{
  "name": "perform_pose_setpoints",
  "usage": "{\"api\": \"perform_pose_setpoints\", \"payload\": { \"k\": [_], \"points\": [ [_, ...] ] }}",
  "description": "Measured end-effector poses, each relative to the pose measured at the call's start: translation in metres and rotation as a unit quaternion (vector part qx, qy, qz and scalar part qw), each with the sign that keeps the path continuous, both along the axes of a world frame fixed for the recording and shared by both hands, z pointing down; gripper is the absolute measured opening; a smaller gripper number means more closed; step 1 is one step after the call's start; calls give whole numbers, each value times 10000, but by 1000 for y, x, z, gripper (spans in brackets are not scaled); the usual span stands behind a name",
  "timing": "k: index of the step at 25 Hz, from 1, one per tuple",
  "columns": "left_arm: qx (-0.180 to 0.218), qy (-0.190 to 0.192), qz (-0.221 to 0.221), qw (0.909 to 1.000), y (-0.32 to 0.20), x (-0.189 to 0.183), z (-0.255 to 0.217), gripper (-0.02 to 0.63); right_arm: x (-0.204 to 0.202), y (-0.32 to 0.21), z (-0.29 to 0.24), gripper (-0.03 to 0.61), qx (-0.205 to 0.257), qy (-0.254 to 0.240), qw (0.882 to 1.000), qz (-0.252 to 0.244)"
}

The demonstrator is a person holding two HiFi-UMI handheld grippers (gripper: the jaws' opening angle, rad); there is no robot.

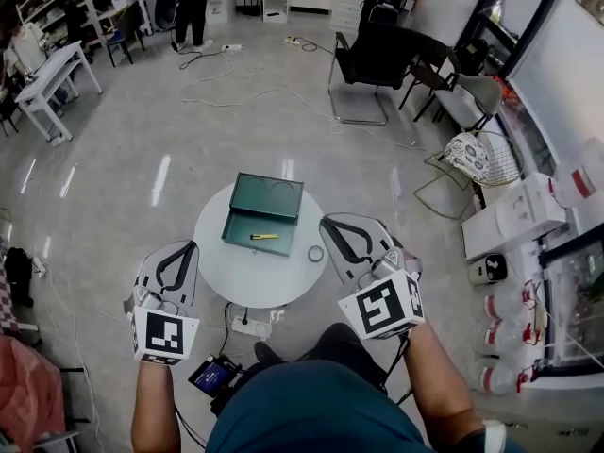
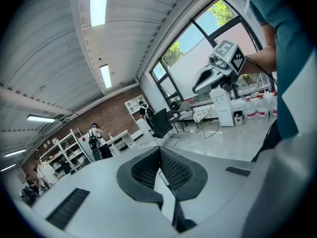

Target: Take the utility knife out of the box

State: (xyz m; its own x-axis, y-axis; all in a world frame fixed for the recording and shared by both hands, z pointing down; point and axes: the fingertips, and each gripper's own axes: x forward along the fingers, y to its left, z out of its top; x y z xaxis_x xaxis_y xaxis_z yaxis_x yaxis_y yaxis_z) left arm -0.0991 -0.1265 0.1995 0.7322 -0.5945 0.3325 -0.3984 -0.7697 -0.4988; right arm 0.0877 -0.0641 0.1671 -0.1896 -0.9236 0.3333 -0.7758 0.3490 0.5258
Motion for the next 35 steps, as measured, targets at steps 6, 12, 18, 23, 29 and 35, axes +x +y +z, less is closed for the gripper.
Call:
{"api": "perform_pose_setpoints", "payload": {
  "k": [6,12,18,23,29,35],
  "points": [
    [-198,23,-351,9992,-38,10,28,18,20,-56,28,38,-196,-9,9992,-336],
    [-279,123,-950,9950,-64,11,26,18,22,-117,45,38,-405,-76,9939,-1025],
    [-439,107,-1450,9884,-96,1,48,18,17,-174,68,38,-564,-100,9884,-1405],
    [-580,98,-1638,9847,-117,-5,70,18,11,-208,96,38,-802,-153,9835,-1612],
    [-854,-26,-1967,9767,-130,-31,99,18,-8,-233,132,38,-1084,-130,9776,-1799],
    [-969,-6,-2044,9741,-135,-43,122,18,-21,-248,171,38,-1334,-98,9719,-1935]
  ]
}}
